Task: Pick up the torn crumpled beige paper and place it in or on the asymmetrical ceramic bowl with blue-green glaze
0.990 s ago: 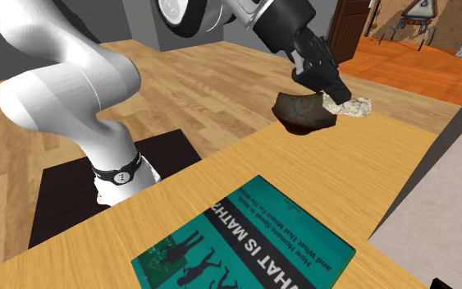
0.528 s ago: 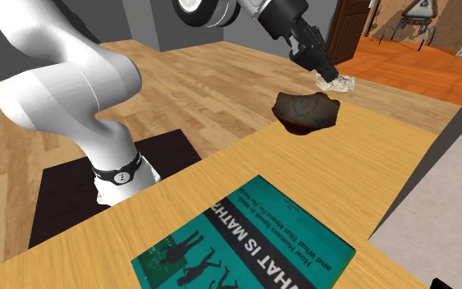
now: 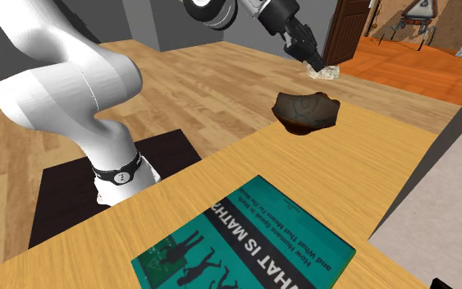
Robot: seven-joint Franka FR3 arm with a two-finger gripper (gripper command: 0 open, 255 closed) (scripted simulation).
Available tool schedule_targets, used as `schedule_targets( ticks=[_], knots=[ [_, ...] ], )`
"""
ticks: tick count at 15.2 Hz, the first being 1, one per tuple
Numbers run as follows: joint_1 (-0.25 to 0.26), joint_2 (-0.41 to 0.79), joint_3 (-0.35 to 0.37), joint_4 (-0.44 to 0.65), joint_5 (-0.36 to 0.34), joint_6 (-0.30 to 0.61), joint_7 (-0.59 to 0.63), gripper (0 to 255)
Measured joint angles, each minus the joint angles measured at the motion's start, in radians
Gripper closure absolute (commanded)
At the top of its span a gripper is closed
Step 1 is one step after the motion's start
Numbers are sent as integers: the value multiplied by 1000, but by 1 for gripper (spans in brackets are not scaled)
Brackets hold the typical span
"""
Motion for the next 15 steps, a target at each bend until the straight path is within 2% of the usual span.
schedule_targets(
  ticks=[7,12,15],
  knots=[
    [-21,42,77,-53,18,101,28,255],
    [-56,81,150,-80,26,180,56,255],
    [-65,91,162,-84,26,196,58,255]
  ],
)
